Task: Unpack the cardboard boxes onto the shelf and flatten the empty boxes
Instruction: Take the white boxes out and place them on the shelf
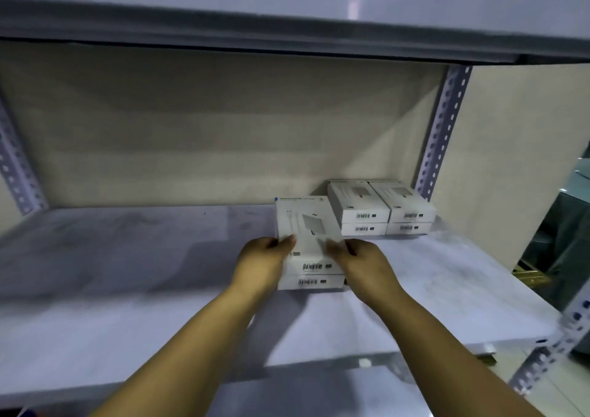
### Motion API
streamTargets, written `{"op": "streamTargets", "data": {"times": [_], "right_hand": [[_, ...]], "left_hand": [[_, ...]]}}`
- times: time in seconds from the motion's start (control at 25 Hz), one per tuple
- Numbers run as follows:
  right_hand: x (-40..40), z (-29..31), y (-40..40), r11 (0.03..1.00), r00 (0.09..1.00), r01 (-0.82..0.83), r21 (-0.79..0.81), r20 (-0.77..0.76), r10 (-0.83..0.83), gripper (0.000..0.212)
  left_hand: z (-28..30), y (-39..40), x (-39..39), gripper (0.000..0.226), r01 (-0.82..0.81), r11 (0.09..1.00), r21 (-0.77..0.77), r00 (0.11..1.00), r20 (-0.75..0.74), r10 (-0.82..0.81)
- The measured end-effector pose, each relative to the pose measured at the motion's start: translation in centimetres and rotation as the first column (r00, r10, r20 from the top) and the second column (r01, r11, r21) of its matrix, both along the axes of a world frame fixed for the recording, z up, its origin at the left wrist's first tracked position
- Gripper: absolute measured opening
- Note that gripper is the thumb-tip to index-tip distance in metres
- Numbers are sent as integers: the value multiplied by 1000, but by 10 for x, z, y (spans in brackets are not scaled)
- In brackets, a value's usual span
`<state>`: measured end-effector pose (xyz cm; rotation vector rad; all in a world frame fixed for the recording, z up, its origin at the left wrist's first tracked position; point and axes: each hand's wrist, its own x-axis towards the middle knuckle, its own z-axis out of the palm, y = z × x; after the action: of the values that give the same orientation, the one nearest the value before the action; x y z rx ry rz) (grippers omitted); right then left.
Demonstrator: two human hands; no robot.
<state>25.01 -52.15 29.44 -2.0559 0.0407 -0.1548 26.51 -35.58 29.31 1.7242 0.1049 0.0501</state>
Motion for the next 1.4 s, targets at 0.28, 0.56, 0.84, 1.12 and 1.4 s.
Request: {"op": "streamTargets", "data": {"times": [0.28,0.56,0.84,1.12,1.4], "right_hand": [[35,-6,-8,989,992,-83,124,-79,93,40],[49,-8,-20,989,998,-60,-135,-30,57,77],[66,-3,-12,862,994,52,-504,112,5,60],[87,-4,-16,675,956,215,-706,293,2,44],[115,-10,-23,567,929,285,-773,369,36,44]], "left_hand": [[-7,-5,43,27,69,990,124,997,-47,-63],[-12,7,54,66,230,973,16,973,35,-230],[-20,9,78,88,256,919,298,946,116,-301],[-20,-1,106,72,182,914,363,946,189,-264],[-20,-12,127,49,95,910,404,958,210,-194]]}}
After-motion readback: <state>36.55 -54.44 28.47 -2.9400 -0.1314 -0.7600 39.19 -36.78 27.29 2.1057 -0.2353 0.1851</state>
